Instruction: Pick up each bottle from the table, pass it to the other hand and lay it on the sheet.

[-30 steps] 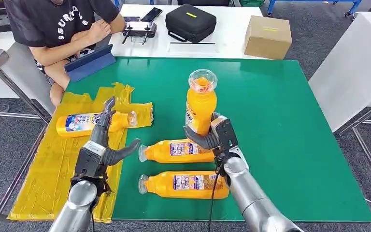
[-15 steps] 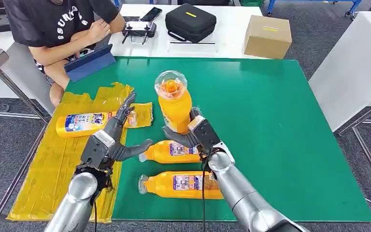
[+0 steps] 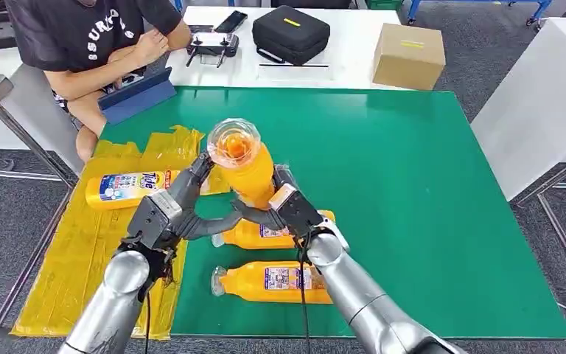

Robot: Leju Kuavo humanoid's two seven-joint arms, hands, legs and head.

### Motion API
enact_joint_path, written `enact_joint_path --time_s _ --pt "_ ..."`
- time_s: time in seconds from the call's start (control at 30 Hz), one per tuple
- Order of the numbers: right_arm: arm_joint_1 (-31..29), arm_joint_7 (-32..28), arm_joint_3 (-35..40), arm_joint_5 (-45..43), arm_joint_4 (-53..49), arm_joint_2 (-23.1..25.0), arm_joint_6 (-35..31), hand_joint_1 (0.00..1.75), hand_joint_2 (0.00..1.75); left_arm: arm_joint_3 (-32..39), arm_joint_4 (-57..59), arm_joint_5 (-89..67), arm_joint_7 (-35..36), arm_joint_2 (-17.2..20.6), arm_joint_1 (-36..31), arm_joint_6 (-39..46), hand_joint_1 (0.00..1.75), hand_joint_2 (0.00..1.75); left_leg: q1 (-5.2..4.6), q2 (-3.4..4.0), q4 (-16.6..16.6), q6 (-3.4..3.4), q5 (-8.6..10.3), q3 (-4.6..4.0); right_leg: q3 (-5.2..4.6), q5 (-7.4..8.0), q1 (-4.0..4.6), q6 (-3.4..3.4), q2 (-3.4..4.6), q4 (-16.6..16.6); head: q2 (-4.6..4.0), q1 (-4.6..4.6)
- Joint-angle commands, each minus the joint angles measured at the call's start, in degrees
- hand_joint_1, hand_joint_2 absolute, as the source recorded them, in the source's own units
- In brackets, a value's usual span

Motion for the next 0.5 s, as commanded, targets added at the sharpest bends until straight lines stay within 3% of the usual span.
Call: enact_joint_path --time_s 0.03,0.5 --pt "-5.2 0.6 3.1 0.8 7.7 1.0 -1.1 1.75 1.75 -2.5 3.3 0.8 -0.3 2.3 -3.1 2.0 0.0 1.75 0.08 0.15 0.1 -0.4 -0.21 0.4 0.37 -0.17 0.07 -0.25 0.11 0.1 0.0 0.0" --pt "-7.3 -0.3 2.1 2.2 15.1 2.0 -5.6 1.75 1.75 -2.5 3.2 1.0 -0.4 2.2 -2.3 3.7 0.0 1.75 0.05 0.08 0.0 -0.23 -0.11 0.22 0.23 -0.11 0.03 -0.16 0.06 0.0 0.0 0.0"
